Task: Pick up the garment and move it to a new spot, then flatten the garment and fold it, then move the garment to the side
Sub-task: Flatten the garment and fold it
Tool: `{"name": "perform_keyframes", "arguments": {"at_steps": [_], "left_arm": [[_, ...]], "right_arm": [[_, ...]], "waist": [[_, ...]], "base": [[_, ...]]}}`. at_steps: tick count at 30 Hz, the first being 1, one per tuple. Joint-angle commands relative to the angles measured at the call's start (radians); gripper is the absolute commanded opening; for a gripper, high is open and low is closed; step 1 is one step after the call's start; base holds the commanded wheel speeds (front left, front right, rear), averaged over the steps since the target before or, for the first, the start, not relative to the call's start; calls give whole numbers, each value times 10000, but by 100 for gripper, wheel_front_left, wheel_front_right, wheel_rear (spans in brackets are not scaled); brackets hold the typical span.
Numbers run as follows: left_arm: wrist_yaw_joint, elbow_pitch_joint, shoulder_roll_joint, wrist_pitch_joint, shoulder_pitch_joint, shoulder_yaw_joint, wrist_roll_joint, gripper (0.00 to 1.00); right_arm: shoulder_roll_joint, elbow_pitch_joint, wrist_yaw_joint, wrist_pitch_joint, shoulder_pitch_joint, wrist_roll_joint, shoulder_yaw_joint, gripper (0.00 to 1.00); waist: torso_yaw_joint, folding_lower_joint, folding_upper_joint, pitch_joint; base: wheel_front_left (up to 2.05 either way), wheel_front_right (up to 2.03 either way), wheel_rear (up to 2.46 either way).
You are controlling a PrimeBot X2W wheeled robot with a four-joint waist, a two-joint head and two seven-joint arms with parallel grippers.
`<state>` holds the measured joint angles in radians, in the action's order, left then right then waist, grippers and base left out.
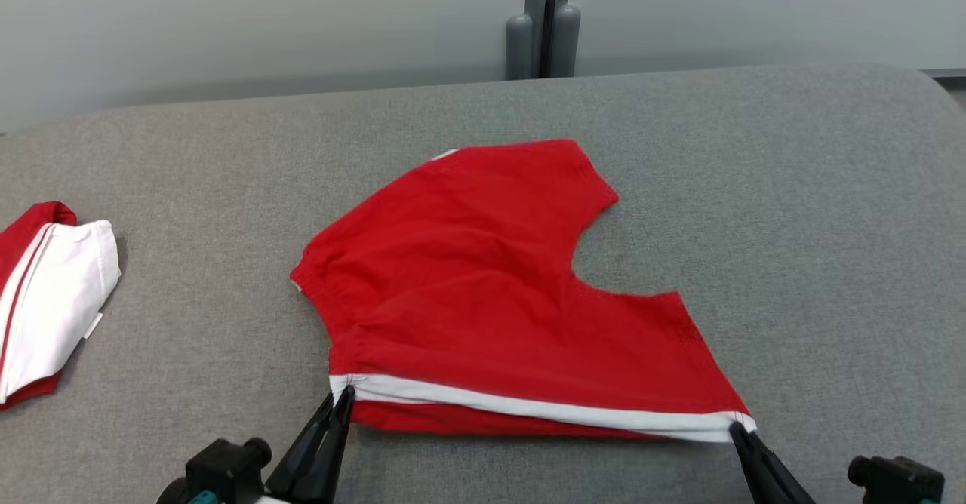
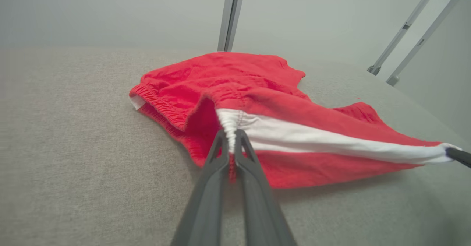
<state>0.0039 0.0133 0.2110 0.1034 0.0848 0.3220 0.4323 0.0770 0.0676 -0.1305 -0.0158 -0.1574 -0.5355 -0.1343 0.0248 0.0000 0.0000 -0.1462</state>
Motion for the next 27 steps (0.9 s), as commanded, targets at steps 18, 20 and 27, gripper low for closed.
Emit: {"name": "perform_keyframes", "arguments": {"at_steps": [18, 20, 27], "left_arm": [[1148, -3158, 671, -1560, 1442, -284, -7, 0], [1162, -3084, 597, -1420, 1190, -357, -1, 0], [937, -2866, 376, -1182, 319, -328, 131, 0]], "right_arm": [[-232, -3349, -3, 1666, -1204, 986, 1652, 0], [-230, -3127, -2, 1503, -478, 1223, 1698, 0], [218, -2370, -3, 1219, 1696, 1498, 1435, 0]], "waist": [[-106, 0, 0, 195], [-266, 0, 0, -150], [-849, 0, 0, -1192]], "base": [[0, 0, 0], [0, 0, 0], [0, 0, 0]]}}
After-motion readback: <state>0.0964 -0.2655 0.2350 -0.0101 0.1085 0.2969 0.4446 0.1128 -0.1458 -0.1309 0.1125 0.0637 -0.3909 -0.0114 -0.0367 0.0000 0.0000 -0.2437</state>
